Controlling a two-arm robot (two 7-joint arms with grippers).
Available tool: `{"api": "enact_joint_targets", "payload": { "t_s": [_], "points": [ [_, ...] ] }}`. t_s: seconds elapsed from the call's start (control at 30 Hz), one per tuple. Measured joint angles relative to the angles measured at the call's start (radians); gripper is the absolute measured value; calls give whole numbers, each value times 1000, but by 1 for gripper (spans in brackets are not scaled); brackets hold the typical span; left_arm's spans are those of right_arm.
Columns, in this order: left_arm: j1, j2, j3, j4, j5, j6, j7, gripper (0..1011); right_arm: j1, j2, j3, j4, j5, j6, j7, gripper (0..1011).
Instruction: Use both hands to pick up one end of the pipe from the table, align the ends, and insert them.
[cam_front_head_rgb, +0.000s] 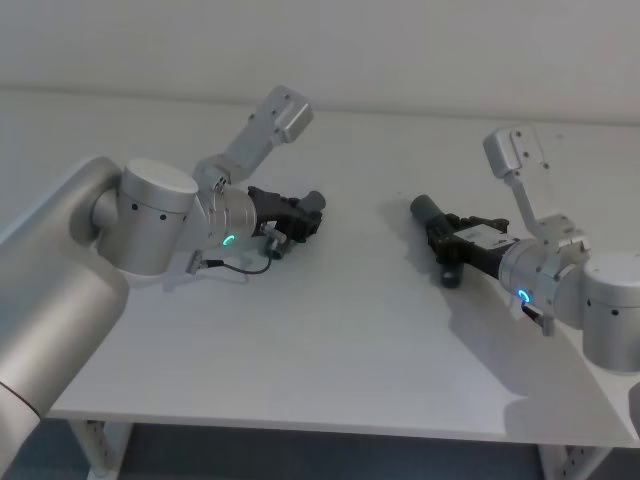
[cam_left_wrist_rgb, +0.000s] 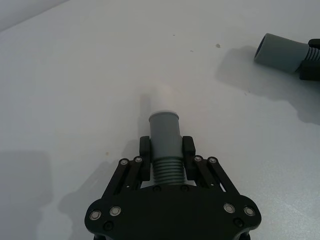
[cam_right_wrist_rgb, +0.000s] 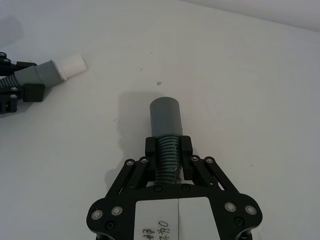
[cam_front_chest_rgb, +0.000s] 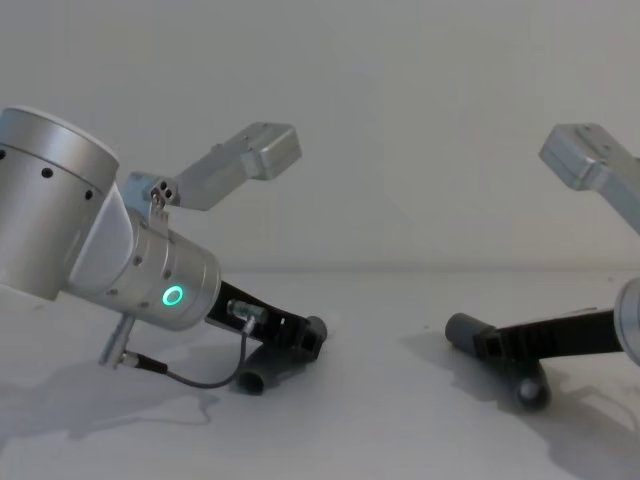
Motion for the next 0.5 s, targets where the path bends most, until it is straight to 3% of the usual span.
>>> {"api": "enact_joint_targets", "payload": {
  "t_s": [0.5],
  "points": [
    [0,0,0,1,0,-1,-1,368,0,0,0,0,0,0,0,274]
  ]
}}
